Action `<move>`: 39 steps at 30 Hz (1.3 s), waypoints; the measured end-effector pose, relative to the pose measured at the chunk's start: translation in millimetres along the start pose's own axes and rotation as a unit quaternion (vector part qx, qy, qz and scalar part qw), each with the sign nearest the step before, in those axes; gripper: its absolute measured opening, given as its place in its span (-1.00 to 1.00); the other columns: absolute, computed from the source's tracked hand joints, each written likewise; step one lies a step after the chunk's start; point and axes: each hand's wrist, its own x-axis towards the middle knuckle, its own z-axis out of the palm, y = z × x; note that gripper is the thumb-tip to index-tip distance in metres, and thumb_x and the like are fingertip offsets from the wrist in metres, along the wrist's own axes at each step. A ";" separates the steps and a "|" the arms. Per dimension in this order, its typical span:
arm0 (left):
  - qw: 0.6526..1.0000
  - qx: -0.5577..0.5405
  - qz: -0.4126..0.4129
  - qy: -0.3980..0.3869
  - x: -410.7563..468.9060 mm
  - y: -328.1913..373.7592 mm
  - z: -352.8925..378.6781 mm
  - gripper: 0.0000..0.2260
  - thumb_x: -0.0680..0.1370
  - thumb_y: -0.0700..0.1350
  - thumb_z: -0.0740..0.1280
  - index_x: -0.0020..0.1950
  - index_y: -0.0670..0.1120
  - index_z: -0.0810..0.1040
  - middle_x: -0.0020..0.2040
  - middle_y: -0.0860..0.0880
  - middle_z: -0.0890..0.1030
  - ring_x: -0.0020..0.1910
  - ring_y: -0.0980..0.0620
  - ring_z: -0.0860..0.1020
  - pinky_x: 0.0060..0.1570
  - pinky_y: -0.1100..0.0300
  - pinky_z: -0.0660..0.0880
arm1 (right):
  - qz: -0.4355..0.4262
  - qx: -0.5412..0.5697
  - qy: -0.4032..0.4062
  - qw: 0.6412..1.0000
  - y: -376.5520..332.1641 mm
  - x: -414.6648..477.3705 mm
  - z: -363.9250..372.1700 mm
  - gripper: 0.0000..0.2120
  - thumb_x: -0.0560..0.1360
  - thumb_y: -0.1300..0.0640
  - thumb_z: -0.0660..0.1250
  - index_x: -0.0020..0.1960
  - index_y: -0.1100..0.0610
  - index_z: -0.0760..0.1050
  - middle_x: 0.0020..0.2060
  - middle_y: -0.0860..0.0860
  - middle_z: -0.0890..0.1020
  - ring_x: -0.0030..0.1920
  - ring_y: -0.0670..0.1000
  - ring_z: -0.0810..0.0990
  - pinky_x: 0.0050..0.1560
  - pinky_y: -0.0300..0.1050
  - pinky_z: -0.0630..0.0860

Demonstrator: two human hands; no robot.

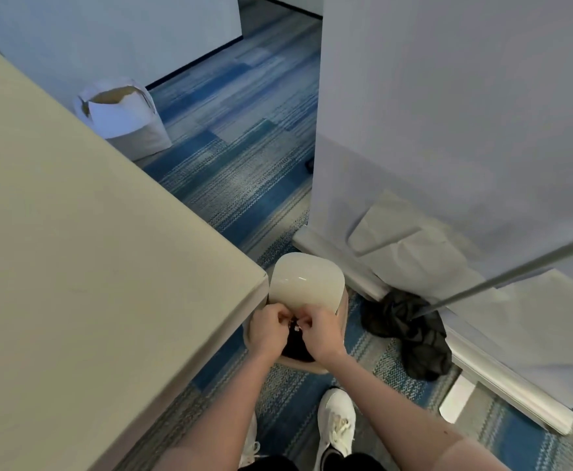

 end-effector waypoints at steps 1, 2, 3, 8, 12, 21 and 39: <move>1.000 0.010 0.012 -0.007 1.6 -1.7 -0.2 -0.77 0.51 -0.24 0.27 -0.06 0.01 0.68 -0.08 0.04 0.70 -0.02 0.02 0.62 0.06 0.07 0.56 | -0.007 -0.009 0.000 1.000 1.6 0.2 0.2 -0.71 0.46 0.35 0.18 0.01 0.13 0.61 -0.10 0.02 0.68 -0.04 0.04 0.61 0.03 -0.05 0.54; 0.999 0.022 0.022 -0.012 2.9 -3.0 -1.0 -0.75 0.51 -0.25 0.25 -0.07 0.02 0.68 -0.08 0.05 0.70 -0.02 0.03 0.61 0.06 0.06 0.56 | -0.012 -0.017 -0.001 1.000 2.9 0.4 0.6 -0.70 0.46 0.36 0.18 0.01 0.12 0.61 -0.10 0.02 0.68 -0.03 0.04 0.61 0.02 -0.06 0.54; 0.999 0.034 0.031 -0.014 4.2 -4.9 -1.2 -0.73 0.51 -0.25 0.24 -0.08 0.04 0.68 -0.08 0.06 0.69 -0.03 0.04 0.61 0.05 0.05 0.56 | -0.021 -0.023 -0.001 1.000 4.3 0.6 0.9 -0.69 0.47 0.36 0.17 0.02 0.12 0.62 -0.08 0.03 0.68 -0.02 0.04 0.61 0.02 -0.06 0.54; 0.993 0.079 0.088 -0.024 4.6 -7.7 -5.2 -0.78 0.52 -0.24 0.24 -0.07 -0.02 0.65 -0.09 0.04 0.67 -0.09 0.03 0.59 -0.04 0.04 0.57 | -0.034 -0.074 0.005 0.997 5.4 -2.2 -0.5 -0.71 0.50 0.33 0.15 0.07 0.09 0.57 -0.04 0.00 0.66 0.00 0.06 0.59 -0.05 -0.08 0.49; 0.983 0.115 0.141 -0.024 6.6 -6.2 -8.1 -0.85 0.51 -0.26 0.24 -0.09 -0.09 0.59 -0.07 -0.01 0.64 -0.13 0.03 0.56 -0.08 0.07 0.55 | -0.061 -0.097 0.005 0.993 6.4 -3.6 2.1 -0.81 0.51 0.31 0.18 0.03 0.13 0.50 0.11 0.01 0.53 -0.04 0.15 0.57 -0.11 -0.01 0.50; 0.960 0.211 0.182 -0.035 0.0 -1.1 -10.7 -0.77 0.51 -0.28 0.26 0.11 -0.08 0.57 0.15 -0.02 0.53 0.08 -0.06 0.55 0.06 0.05 0.52 | -0.088 -0.140 -0.017 0.986 -2.1 -10.3 -6.4 -0.78 0.47 0.34 0.18 0.06 0.15 0.48 0.13 0.03 0.49 0.02 0.15 0.54 -0.05 0.00 0.48; 0.956 -0.041 0.282 0.074 -176.9 197.6 -125.4 -0.86 0.58 -0.10 0.29 -0.05 -0.19 0.50 -0.12 -0.15 0.63 -0.13 -0.12 0.58 -0.18 0.08 0.42 | -0.062 0.224 0.389 0.891 -123.9 -111.8 -227.0 -0.82 0.45 0.37 0.33 -0.05 0.13 0.46 -0.07 0.12 0.53 -0.19 0.06 0.51 -0.13 -0.20 0.41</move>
